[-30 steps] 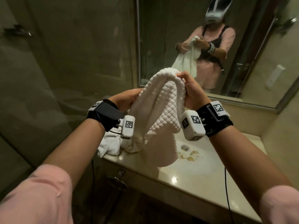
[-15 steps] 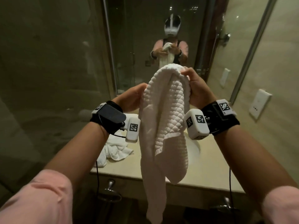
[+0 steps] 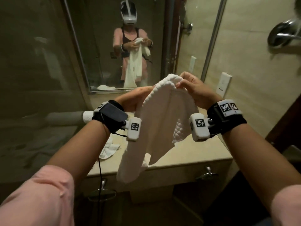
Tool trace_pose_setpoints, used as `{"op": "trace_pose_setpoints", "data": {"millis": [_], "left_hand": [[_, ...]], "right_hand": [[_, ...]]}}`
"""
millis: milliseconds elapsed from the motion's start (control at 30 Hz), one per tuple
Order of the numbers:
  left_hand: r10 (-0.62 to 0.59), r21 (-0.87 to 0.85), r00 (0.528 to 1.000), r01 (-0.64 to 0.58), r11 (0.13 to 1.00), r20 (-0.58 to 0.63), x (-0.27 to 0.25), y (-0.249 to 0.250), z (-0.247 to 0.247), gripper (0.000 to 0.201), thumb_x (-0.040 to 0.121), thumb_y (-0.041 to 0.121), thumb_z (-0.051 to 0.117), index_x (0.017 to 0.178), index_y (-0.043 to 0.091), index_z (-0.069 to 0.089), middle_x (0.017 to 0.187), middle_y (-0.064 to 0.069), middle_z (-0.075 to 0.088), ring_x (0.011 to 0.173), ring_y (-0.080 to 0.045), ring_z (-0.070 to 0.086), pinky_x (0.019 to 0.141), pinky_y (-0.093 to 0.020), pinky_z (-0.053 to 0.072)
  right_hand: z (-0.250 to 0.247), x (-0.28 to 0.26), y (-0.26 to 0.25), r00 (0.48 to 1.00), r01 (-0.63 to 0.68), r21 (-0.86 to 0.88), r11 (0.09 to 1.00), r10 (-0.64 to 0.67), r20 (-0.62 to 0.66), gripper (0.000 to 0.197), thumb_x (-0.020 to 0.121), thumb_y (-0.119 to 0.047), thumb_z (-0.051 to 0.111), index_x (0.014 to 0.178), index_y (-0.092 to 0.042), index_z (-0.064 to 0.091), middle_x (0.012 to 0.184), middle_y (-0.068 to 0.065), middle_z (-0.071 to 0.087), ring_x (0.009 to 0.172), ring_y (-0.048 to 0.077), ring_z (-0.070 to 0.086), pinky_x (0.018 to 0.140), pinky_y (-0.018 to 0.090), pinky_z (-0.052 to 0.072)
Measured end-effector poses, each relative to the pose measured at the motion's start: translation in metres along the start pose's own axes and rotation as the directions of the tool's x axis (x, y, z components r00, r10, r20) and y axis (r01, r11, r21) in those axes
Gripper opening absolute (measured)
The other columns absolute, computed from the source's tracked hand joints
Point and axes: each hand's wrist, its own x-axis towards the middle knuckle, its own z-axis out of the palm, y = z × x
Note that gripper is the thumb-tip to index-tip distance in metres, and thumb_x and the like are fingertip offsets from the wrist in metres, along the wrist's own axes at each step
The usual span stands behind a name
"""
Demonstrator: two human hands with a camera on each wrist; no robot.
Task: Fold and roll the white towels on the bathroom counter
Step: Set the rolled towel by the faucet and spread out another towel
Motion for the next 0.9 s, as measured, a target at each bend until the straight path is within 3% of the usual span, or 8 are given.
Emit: {"op": "trace_pose_setpoints", "data": {"millis": [133,200,267,367,433,567,700,900], "left_hand": [[-0.065,-0.007,0.992,0.067,0.998,0.112,0.005,0.002,0.010,0.048,0.091,0.059,0.033,0.115,0.028,0.060,0.113,0.000,0.070,0.103,-0.016,0.066,0.091,-0.032,0.052],[-0.031,0.003,0.992,0.031,1.000,0.119,0.008,0.004,0.015,0.052,0.080,0.064,0.052,0.112,0.025,0.063,0.112,-0.004,0.070,0.102,-0.018,0.065,0.090,-0.034,0.052],[0.009,0.048,0.989,-0.017,0.999,0.146,0.015,0.005,0.021,0.049,0.075,0.055,0.070,0.108,0.018,0.068,0.106,-0.007,0.071,0.092,-0.017,0.066,0.083,-0.031,0.055],[0.012,0.014,0.982,-0.014,1.000,0.187,0.026,0.012,0.036,0.024,0.093,0.022,0.055,0.112,0.010,0.064,0.095,-0.006,0.071,0.078,-0.012,0.067,0.069,-0.023,0.056],[0.046,-0.088,0.975,-0.027,0.996,0.218,0.034,0.013,0.043,0.034,0.095,0.017,0.049,0.127,0.007,0.055,0.114,-0.013,0.063,0.092,-0.018,0.063,0.080,-0.028,0.054],[0.120,-0.244,0.980,-0.079,0.966,0.159,0.047,0.013,0.058,0.022,0.095,0.021,0.051,0.113,0.013,0.061,0.109,-0.012,0.062,0.098,-0.022,0.061,0.090,-0.034,0.048],[0.072,-0.374,0.997,-0.070,0.925,-0.009,0.057,0.018,0.064,0.032,0.081,0.034,0.069,0.106,0.014,0.069,0.105,-0.009,0.065,0.102,-0.022,0.060,0.108,-0.036,0.035],[0.049,-0.357,0.999,-0.038,0.933,0.020,0.059,0.020,0.079,0.038,0.089,0.031,0.061,0.121,0.012,0.063,0.101,-0.005,0.070,0.088,-0.016,0.066,0.082,-0.027,0.053]], "right_hand": [[-0.011,-0.011,0.004,0.999,0.006,-0.085,0.996,-0.009,-0.034,0.025,0.062,-0.024,0.072,0.076,-0.020,0.052,0.080,0.005,0.059,0.070,0.009,0.053,0.062,0.019,0.045],[-0.015,-0.014,0.004,1.000,0.024,-0.094,0.995,-0.026,-0.018,0.025,0.067,-0.019,0.073,0.079,-0.019,0.051,0.082,0.004,0.058,0.071,0.007,0.053,0.061,0.016,0.044],[-0.019,-0.020,0.003,0.999,0.049,-0.130,0.990,-0.048,0.009,0.022,0.078,-0.008,0.070,0.083,-0.018,0.050,0.084,0.002,0.056,0.070,0.003,0.053,0.060,0.013,0.044],[-0.031,-0.030,0.003,0.998,0.062,-0.298,0.952,-0.065,0.001,0.020,0.087,0.000,0.062,0.091,-0.017,0.053,0.090,-0.001,0.058,0.076,-0.002,0.056,0.069,0.011,0.045],[-0.042,-0.036,0.007,0.994,0.000,-0.406,0.914,-0.043,-0.098,0.018,0.088,-0.019,0.067,0.100,-0.017,0.054,0.098,-0.001,0.060,0.086,0.003,0.057,0.077,0.015,0.046],[-0.068,-0.052,0.022,0.926,-0.243,-0.447,0.861,0.068,-0.372,0.084,0.061,-0.077,0.062,0.120,-0.018,0.051,0.120,0.003,0.058,0.108,0.015,0.056,0.084,0.030,0.048],[-0.085,-0.077,0.047,0.869,-0.490,-0.271,0.828,0.442,-0.223,0.098,0.031,-0.087,0.068,0.109,-0.028,0.059,0.113,-0.002,0.064,0.107,0.018,0.057,0.086,0.040,0.042],[-0.092,-0.089,0.076,0.884,-0.467,-0.080,0.881,0.464,-0.052,0.031,0.093,-0.038,0.052,0.113,-0.016,0.060,0.108,0.006,0.066,0.098,0.020,0.062,0.100,0.040,0.044]]}}
